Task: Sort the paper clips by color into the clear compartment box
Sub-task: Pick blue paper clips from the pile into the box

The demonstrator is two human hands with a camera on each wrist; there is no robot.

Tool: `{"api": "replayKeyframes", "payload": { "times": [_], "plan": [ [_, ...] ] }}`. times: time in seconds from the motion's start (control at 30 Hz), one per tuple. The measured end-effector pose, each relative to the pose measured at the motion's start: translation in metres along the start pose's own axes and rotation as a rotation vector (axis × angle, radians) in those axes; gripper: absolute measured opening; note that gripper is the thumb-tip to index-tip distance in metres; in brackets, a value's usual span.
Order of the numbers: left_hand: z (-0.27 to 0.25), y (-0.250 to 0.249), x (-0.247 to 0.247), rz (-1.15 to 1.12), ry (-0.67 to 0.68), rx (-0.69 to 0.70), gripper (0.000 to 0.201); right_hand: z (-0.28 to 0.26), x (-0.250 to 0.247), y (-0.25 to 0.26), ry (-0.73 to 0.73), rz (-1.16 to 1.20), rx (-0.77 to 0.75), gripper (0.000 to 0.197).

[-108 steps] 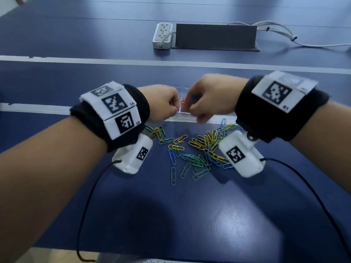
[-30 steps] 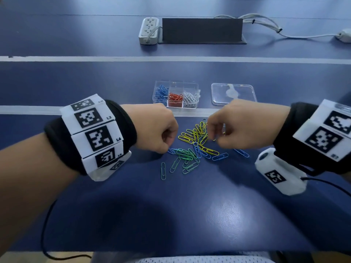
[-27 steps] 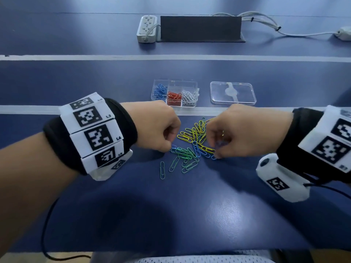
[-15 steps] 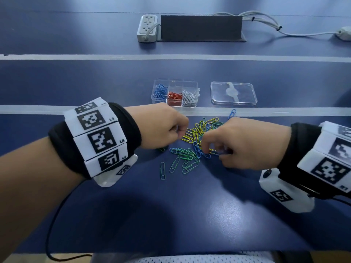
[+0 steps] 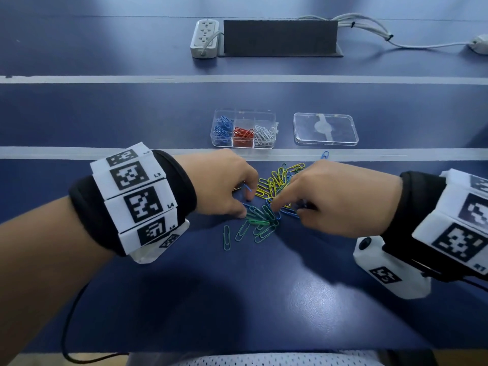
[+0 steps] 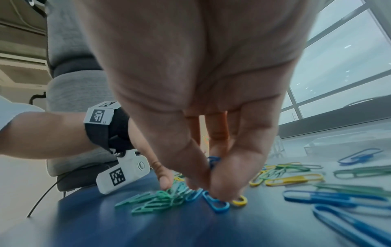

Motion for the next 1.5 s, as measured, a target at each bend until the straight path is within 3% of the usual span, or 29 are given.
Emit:
{"api": "replayKeyframes", "payload": {
  "times": [0.2,0.37,0.57,0.73,0.9,1.07,1.17,1.27,1.4,1.5],
  "plan": [
    [-0.004,-0.002,0.003,-0.066,0.019,-0.015,0.035,-0.002,-0.002,-0.008,-0.006,0.018,0.069,0.035],
    [0.0,-0.003,0.002,-0.011,-0.007,0.023,0.026,0.002,-0.003,-0.005,-0.105,0.024,0.138,0.012],
    [0.003,-0.007,0.001,0.066,-0.024,0.063,0.015,0.013,0.002,0.002,-0.053,-0.016,0.224,0.03],
    [0.002,-0.011,0.001,0.081,-0.001,0.063,0.005,0.014,0.001,0.008,-0.063,-0.004,0.227,0.026],
    [0.006,-0.016,0.003,0.089,0.028,0.027,0.012,0.016,-0.002,0.008,-0.059,0.067,0.226,0.023],
    [0.005,-0.013,0.004,0.044,-0.003,0.045,0.025,0.012,-0.004,-0.015,0.123,0.413,0.352,0.007],
    [0.002,-0.012,-0.001,-0.044,-0.082,0.056,0.023,0.011,0.002,-0.029,0.229,0.728,0.354,0.015],
    [0.003,-0.016,-0.007,-0.159,-0.131,0.085,0.022,0.009,0.008,-0.039,0.355,0.894,0.331,0.025],
    [0.009,-0.022,-0.012,-0.343,-0.131,0.101,0.015,0.006,0.011,-0.052,0.404,1.176,0.352,0.032],
    [0.014,-0.025,-0.012,-0.513,-0.062,0.084,0.019,0.003,0.008,-0.057,0.428,1.345,0.342,0.023]
  ]
}}
Point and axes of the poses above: each hand's wrist, its own z-axis towards the middle knuckle, its own x-axis out of the palm, y = z × x, the point moved 3 cm from there along z, towards the middle knuckle, and after that the axes turned 13 degrees about x, right-handed, at the moved point
